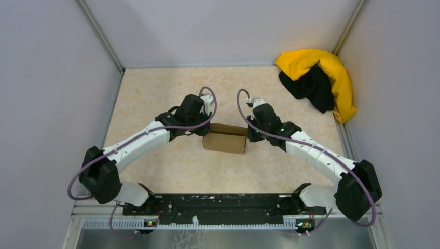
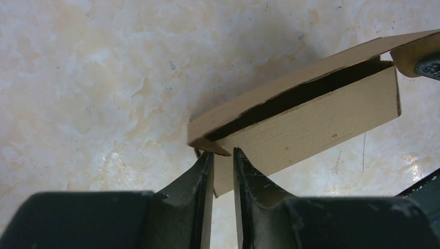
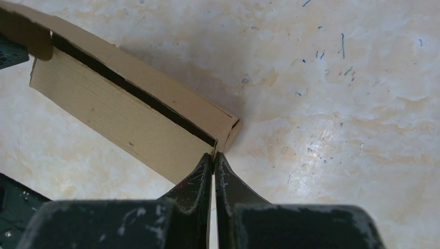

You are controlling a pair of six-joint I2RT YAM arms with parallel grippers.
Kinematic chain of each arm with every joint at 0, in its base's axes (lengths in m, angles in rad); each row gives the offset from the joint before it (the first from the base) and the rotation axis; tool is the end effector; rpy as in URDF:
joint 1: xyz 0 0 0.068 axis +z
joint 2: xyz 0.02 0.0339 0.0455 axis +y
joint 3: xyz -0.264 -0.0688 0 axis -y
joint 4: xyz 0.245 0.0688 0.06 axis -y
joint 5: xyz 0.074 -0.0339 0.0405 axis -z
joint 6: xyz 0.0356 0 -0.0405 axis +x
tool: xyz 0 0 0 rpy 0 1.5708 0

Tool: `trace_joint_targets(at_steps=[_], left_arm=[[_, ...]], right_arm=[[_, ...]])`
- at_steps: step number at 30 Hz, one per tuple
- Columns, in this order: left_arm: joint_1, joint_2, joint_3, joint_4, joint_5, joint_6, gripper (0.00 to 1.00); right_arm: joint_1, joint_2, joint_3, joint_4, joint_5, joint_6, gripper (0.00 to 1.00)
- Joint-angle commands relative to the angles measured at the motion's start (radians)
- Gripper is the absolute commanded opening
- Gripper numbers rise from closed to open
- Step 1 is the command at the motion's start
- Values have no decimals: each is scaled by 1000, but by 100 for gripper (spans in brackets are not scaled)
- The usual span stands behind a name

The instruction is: Fold the paper box

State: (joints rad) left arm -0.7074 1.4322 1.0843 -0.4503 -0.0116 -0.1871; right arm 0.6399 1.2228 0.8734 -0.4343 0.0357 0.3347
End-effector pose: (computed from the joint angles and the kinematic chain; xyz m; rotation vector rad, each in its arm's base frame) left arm 0.2365 -0.2017 0.2694 0.6141 2.3290 -0.4111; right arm 0.2080 0.1532 0.2568 -0.3466 2.3708 0.4280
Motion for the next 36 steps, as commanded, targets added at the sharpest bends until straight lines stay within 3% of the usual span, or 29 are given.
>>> trace_joint_targets(at_steps=[1,4,9,18,24,29,36], left_arm=[[-25,7,2,2,21,-8,31],[-25,-6,0,-6,-15,-8,42],[-24,-19,0,-17,-36,-9,47],[-24,-45,11,-37,-56,-11,49],[-24,-68,27,-45,-74,-11,49],[-24,-72,40,-52,-71,-12,47],[-24,-103,43,-72,-58,-28,35]], right_arm=[[41,3,44,82,-87,19,0],[41,1,42,80,-80,17,0],[41,1,39,79,-73,15,0],[40,4,21,85,-72,14,0],[41,-1,10,89,-77,13,7],[41,0,13,81,-83,11,23],[40,-7,34,41,-55,-38,42]])
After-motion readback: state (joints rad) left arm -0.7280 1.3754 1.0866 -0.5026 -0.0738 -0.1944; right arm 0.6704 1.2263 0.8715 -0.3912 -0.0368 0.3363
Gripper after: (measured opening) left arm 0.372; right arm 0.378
